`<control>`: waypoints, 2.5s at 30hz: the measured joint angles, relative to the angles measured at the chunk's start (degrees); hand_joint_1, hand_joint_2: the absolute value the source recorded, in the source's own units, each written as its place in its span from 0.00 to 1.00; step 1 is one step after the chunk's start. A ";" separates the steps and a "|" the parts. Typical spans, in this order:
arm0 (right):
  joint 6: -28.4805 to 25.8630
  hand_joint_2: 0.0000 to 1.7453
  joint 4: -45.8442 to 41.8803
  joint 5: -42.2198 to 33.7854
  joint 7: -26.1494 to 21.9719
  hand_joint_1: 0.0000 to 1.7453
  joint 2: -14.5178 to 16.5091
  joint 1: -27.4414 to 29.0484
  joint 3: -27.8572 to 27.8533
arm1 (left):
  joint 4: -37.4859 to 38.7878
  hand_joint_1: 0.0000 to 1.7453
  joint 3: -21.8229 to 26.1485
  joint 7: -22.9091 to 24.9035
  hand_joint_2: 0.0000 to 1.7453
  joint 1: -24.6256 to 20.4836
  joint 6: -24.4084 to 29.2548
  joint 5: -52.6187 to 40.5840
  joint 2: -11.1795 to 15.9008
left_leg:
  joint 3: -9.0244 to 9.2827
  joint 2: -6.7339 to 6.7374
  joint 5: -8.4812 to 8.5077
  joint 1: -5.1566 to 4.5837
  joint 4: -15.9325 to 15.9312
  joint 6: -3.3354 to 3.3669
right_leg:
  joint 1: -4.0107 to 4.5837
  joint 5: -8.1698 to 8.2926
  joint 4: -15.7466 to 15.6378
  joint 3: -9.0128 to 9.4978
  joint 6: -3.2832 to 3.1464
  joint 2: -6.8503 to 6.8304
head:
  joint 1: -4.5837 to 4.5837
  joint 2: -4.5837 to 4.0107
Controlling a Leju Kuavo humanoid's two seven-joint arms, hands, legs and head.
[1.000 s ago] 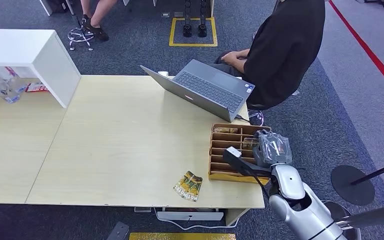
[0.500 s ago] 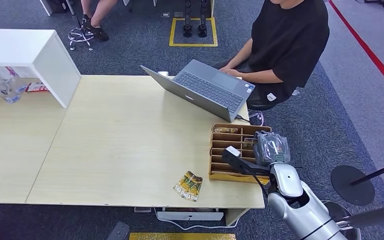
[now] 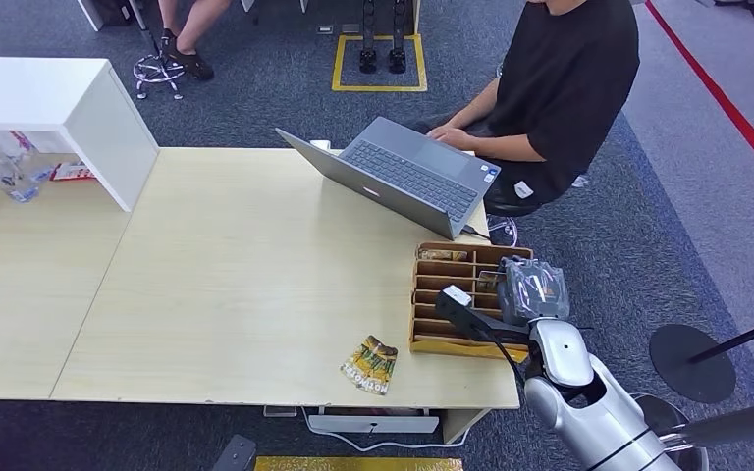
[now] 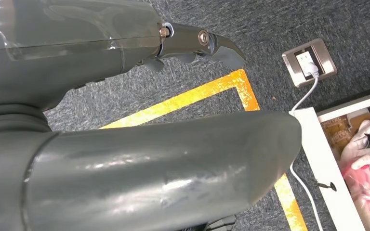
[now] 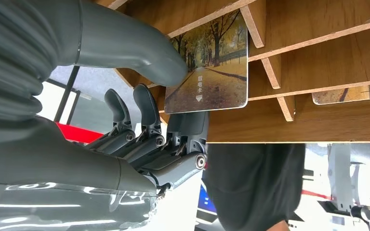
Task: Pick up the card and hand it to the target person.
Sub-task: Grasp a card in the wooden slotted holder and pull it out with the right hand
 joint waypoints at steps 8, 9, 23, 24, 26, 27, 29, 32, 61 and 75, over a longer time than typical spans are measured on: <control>0.00 1.00 0.00 -0.32 0.37 0.73 0.25 -0.12 0.05 | 0.00 0.00 0.00 -0.13 0.00 -0.03 0.03 0.00 -0.02 | 0.00 0.00 0.00 0.00 0.00 0.00 | 0.00 0.00 0.00 0.00 0.00 0.00 | 0.00 0.00; 0.00 1.00 0.00 -0.45 0.38 0.73 0.27 -0.12 0.05 | 0.00 0.00 0.00 -0.13 0.00 -0.03 0.04 0.00 -0.02 | 0.00 0.00 0.00 0.00 0.00 0.00 | 0.00 0.00 0.00 0.00 0.00 0.00 | 0.00 0.00; -0.90 1.00 -0.38 -4.72 0.38 0.89 0.30 -0.11 -0.13 | 0.00 0.00 0.01 -0.26 0.00 0.07 0.12 0.00 -0.02 | 0.01 0.02 0.00 0.00 0.00 0.00 | 0.00 0.00 0.00 0.00 0.00 0.00 | 0.00 0.00; -0.92 1.00 -0.45 -4.91 0.38 0.92 0.31 -0.11 -0.13 | 0.00 0.00 0.01 -0.26 0.00 0.07 0.13 0.00 -0.02 | 0.01 0.02 0.00 0.00 0.00 0.00 | 0.00 0.00 0.00 0.00 0.00 0.00 | -0.01 0.00; -0.97 1.00 -0.51 -5.25 0.37 0.94 0.33 -0.11 -0.13 | 0.00 0.00 0.01 -0.27 0.00 0.08 0.13 0.00 -0.02 | 0.01 0.01 0.00 0.00 0.00 0.00 | 0.00 0.00 0.00 0.00 0.00 0.00 | -0.01 0.00; -1.04 1.00 -0.54 -5.52 0.36 0.94 0.33 -0.11 -0.13 | 0.00 0.00 0.00 -0.27 0.00 0.09 0.13 0.00 -0.02 | 0.01 0.01 0.00 0.00 0.00 0.00 | 0.00 0.00 0.00 0.00 0.00 0.00 | -0.01 0.00; -1.26 1.00 -0.58 -6.28 0.31 0.94 0.34 -0.11 -0.13 | 0.00 0.00 0.00 -0.29 0.00 0.10 0.13 0.00 -0.02 | 0.01 0.02 0.00 0.00 0.00 0.00 | 0.00 0.00 0.00 0.00 0.00 0.00 | 0.00 0.00; -1.51 1.00 -0.61 -7.10 0.21 0.95 0.37 -0.11 -0.13 | 0.00 0.00 0.00 -0.31 0.00 0.11 0.13 0.00 -0.02 | 0.01 0.02 0.00 0.00 0.00 0.00 | 0.00 0.00 0.00 0.00 0.00 0.00 | 0.00 0.00; -2.31 1.00 -0.96 -8.95 0.24 0.92 0.49 -0.16 -0.11 | 0.00 0.00 0.00 -0.28 0.00 0.15 0.15 -0.04 0.01 | -0.01 0.00 0.00 0.00 0.00 0.00 | 0.00 0.00 0.00 0.00 0.00 -0.01 | 0.00 0.00; -3.45 1.00 -0.96 -7.86 0.38 0.94 0.53 -0.15 -0.05 | 0.00 0.00 0.01 -0.31 0.00 0.15 0.15 -0.12 0.02 | -0.03 -0.01 0.00 0.00 0.00 0.00 | 0.00 0.00 0.00 -0.01 0.00 -0.01 | 0.00 0.00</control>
